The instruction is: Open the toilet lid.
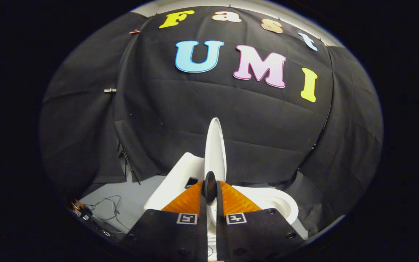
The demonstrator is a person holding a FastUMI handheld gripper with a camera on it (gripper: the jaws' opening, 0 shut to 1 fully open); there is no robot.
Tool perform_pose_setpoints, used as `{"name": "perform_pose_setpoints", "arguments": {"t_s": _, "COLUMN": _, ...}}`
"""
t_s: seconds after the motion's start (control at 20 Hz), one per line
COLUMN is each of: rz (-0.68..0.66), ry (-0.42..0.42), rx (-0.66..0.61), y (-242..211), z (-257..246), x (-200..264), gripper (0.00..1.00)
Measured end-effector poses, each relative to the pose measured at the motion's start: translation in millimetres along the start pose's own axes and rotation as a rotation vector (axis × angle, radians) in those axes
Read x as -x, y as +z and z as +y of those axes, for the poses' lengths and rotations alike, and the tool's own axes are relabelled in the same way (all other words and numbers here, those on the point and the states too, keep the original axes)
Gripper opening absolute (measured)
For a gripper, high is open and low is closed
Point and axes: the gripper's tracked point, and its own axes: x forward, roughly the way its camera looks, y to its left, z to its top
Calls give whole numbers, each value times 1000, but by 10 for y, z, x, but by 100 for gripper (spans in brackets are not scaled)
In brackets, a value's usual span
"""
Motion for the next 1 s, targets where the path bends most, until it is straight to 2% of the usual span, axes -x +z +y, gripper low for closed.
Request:
{"name": "perform_pose_setpoints", "arguments": {"t_s": 0.2, "rz": -14, "ry": -41, "rx": -2, "y": -11, "z": -115, "x": 49, "gripper": 14}}
{"name": "perform_pose_setpoints", "arguments": {"t_s": 0.3, "rz": -23, "ry": -37, "rx": -17, "y": -3, "z": -113, "x": 93, "gripper": 24}}
{"name": "perform_pose_setpoints", "arguments": {"t_s": 0.6, "rz": -59, "ry": -14, "rx": 18, "y": 36, "z": -56, "x": 217, "gripper": 99}}
{"name": "perform_pose_setpoints", "arguments": {"t_s": 1.0, "rz": -136, "ry": -2, "rx": -50, "y": 391, "z": -222, "x": 531, "gripper": 99}}
